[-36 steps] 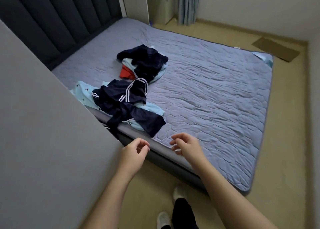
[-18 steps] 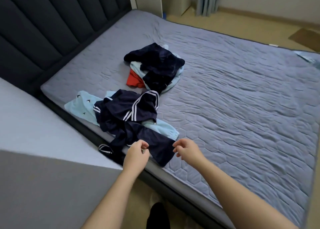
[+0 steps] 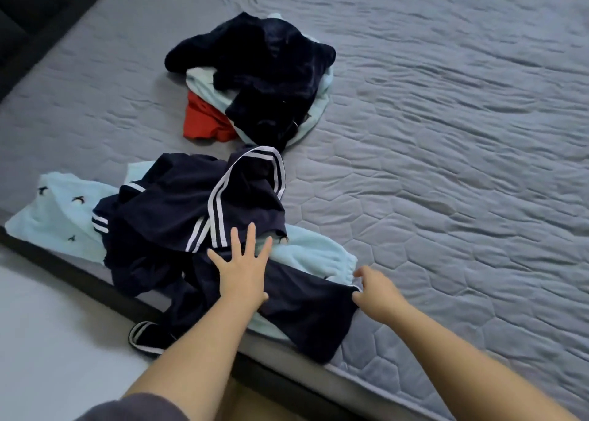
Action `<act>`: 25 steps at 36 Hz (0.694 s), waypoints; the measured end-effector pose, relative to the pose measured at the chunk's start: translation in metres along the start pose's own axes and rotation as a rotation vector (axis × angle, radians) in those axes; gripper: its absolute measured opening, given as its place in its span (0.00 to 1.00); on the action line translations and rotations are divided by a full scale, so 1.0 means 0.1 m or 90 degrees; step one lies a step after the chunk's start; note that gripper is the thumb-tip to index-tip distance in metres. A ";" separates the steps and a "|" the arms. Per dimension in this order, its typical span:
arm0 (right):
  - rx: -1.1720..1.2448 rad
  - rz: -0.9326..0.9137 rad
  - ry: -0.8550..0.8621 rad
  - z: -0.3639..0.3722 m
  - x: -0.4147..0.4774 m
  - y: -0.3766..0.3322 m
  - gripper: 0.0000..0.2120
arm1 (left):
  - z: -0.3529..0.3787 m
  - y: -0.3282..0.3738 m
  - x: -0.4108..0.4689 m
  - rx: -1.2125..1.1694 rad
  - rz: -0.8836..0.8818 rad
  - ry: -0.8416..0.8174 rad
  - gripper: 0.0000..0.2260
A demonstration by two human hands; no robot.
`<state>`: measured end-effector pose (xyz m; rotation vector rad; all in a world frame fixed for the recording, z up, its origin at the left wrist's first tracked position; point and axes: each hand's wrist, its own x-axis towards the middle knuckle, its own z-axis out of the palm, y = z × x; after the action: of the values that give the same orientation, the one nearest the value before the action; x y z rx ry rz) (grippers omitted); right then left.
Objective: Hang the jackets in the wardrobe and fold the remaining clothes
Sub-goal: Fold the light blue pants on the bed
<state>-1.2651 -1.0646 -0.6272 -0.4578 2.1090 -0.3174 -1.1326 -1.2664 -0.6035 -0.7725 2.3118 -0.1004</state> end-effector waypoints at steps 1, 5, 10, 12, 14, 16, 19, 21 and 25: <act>0.007 0.003 -0.001 0.04 0.07 -0.03 0.25 | 0.02 -0.05 0.10 0.026 0.005 0.009 0.56; 0.080 -0.007 0.043 0.14 0.35 -0.15 0.32 | 0.14 -0.22 0.43 0.013 0.037 0.008 0.61; 0.300 0.049 0.042 0.20 0.69 -0.24 0.43 | 0.38 -0.36 0.63 0.027 0.073 -0.017 0.59; 0.353 0.096 0.018 0.23 0.76 -0.24 0.46 | 0.43 -0.38 0.70 0.048 0.088 -0.003 0.57; 0.363 0.131 -0.027 0.27 0.79 -0.24 0.47 | 0.46 -0.42 0.75 0.064 0.099 0.017 0.53; 0.290 0.127 -0.066 0.31 0.79 -0.27 0.36 | 0.46 -0.46 0.77 0.082 0.111 0.037 0.47; 0.150 0.083 -0.081 0.34 0.76 -0.37 0.13 | 0.41 -0.52 0.76 0.073 0.118 0.018 0.41; 0.075 0.059 -0.047 0.22 0.71 -0.45 0.06 | 0.35 -0.57 0.71 0.084 0.117 0.013 0.33; -0.019 0.024 0.106 -0.38 0.65 -0.55 0.08 | 0.16 -0.76 0.58 0.153 0.075 0.038 0.17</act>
<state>-1.3186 -1.1410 -0.6336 -0.4205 2.2838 -0.3126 -1.1182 -1.3590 -0.6287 -0.5171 2.3407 -0.3450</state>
